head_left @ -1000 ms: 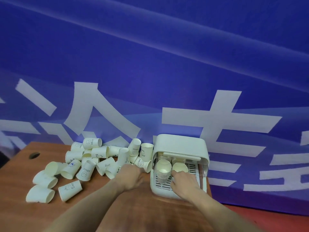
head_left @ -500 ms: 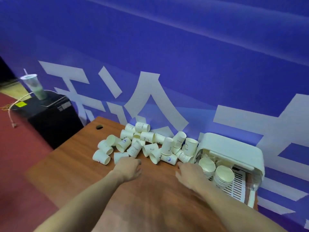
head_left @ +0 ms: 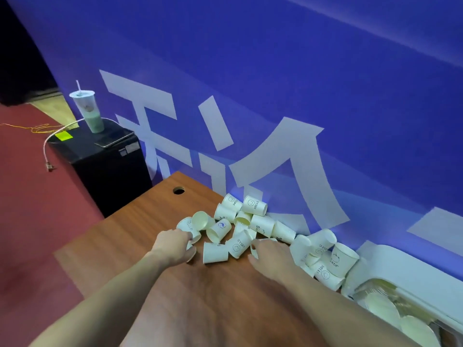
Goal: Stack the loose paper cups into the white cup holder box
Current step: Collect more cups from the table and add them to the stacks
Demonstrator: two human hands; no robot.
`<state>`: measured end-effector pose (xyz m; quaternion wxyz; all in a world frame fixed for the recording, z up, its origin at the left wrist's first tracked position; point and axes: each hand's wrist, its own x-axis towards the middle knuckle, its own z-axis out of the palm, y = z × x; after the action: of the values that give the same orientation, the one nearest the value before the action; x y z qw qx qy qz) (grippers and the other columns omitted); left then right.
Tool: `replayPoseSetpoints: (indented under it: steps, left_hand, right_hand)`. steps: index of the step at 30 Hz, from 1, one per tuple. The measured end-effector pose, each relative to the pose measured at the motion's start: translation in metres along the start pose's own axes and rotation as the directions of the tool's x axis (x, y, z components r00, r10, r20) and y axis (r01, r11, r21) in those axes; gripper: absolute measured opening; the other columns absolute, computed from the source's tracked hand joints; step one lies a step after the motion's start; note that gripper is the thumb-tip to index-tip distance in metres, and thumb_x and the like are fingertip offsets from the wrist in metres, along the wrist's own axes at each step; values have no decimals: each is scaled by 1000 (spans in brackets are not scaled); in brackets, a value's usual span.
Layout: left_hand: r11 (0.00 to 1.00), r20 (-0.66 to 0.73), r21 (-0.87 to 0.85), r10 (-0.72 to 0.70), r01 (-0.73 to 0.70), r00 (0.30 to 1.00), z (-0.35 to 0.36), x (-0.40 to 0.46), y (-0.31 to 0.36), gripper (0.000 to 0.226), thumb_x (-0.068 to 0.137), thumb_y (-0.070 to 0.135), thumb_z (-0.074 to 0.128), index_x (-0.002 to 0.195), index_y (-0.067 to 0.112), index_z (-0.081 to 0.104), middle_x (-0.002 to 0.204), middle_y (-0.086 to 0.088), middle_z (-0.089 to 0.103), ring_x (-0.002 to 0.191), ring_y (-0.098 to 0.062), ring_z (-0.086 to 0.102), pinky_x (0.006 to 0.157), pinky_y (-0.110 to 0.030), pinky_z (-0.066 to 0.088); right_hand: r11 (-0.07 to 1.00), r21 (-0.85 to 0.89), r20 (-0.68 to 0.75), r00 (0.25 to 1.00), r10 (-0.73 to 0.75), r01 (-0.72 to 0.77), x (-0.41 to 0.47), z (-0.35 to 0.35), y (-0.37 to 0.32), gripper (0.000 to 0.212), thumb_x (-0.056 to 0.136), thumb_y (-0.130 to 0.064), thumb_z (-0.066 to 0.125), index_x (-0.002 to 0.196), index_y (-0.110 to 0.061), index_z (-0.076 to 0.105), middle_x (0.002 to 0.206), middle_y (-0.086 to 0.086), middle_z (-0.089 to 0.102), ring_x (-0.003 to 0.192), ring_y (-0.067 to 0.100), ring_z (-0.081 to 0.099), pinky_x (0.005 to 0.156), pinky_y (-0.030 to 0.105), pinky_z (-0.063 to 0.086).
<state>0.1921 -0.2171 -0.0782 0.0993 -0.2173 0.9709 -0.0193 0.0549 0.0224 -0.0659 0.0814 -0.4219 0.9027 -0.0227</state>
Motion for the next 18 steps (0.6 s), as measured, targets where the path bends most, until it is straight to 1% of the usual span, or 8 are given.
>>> replayPoseSetpoints:
  steps: [4,7,9,12,14,16,18]
  left_hand:
    - [996,32,-59,-66,68,997,17,32,-43,43,92,53,44,129,34,55,108,5,66,99,-20,64,76,-31,47]
    - [988,60,-114,-101,107,993,34,55,-68,40,91,52,47,126,36,58,110,5,67,100,-20,64,78,-30,48]
    - [982,75,-142,-118,128,990,47,66,-79,39,91,51,48,124,34,61,111,4,67,102,-21,64,79,-30,48]
    - [974,115,-181,-115,135,987,70,82,-95,39,90,51,48,122,33,61,110,1,68,103,-24,64,83,-32,49]
    - [972,150,-195,-103,131,983,85,91,-101,39,89,53,49,117,31,64,107,1,69,101,-24,64,81,-31,49]
    - [967,188,-218,-90,131,978,99,101,-107,40,86,57,49,106,28,68,101,3,70,96,-23,65,78,-31,51]
    - [952,229,-273,-75,138,971,111,110,-112,43,82,60,48,97,27,70,91,6,70,88,-20,65,71,-29,51]
  right_hand:
    - [999,-10,59,998,-32,33,55,8,-26,31,92,-40,43,110,-18,56,105,4,64,97,27,61,72,36,43]
    - [998,-33,87,994,-59,62,95,18,-42,32,93,-42,44,110,-18,57,103,4,64,97,27,62,72,35,43]
    - [997,-41,107,992,-65,70,116,24,-49,31,93,-41,43,105,-17,58,100,5,64,94,28,62,68,34,40]
    - [996,-46,160,985,-63,71,152,38,-56,29,93,-40,44,101,-16,57,100,7,63,95,29,61,68,33,39]
    - [997,-43,191,980,-52,61,172,46,-60,27,93,-40,45,98,-16,56,101,7,64,96,29,61,68,32,38]
    - [999,-18,208,978,-28,32,194,56,-64,24,94,-40,45,94,-18,54,101,6,65,96,28,62,68,32,39]
    - [1000,-15,205,979,4,-1,212,68,-69,28,94,-43,43,94,-17,55,101,5,65,97,27,62,70,33,41]
